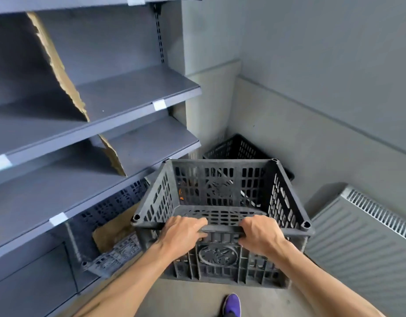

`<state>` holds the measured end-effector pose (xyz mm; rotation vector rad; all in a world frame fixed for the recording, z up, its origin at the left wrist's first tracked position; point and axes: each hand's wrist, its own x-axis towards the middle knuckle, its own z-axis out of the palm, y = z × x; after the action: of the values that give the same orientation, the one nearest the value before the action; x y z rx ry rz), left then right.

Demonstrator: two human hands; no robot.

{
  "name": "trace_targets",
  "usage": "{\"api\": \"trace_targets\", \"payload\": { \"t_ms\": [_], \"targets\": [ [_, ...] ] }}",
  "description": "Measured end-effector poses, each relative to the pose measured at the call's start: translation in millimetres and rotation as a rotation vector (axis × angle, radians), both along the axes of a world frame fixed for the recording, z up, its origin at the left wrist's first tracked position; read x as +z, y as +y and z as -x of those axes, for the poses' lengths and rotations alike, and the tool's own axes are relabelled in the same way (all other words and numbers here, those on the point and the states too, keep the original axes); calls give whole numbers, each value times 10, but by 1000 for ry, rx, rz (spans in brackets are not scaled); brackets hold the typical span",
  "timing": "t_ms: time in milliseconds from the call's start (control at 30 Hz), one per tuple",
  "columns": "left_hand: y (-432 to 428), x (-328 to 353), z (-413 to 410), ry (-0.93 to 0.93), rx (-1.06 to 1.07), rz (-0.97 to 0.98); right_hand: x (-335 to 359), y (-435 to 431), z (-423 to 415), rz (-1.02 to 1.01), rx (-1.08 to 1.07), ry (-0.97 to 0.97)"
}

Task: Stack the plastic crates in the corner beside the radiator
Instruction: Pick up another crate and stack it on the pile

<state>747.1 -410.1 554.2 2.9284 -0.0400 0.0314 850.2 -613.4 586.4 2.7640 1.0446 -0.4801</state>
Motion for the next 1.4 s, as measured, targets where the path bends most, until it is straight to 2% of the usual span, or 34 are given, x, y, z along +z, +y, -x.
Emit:
{"api": "trace_targets", "payload": {
  "t_ms": [233,767,1133,1400],
  "targets": [
    [-195,199,-746,-7,-88,-1,221,-292,-554,-30,-77,-20],
    [-350,571,-2442,-158,-278,-183,472,-598,-1794,-130,-202,-175],
    [101,348,-3516,-200,-402,-194,206,-187,-2483,-157,-356,-210],
    [654,219,-4329,-180,-590,-206,44,395,-2869,-156,-539,-201]
  ]
}}
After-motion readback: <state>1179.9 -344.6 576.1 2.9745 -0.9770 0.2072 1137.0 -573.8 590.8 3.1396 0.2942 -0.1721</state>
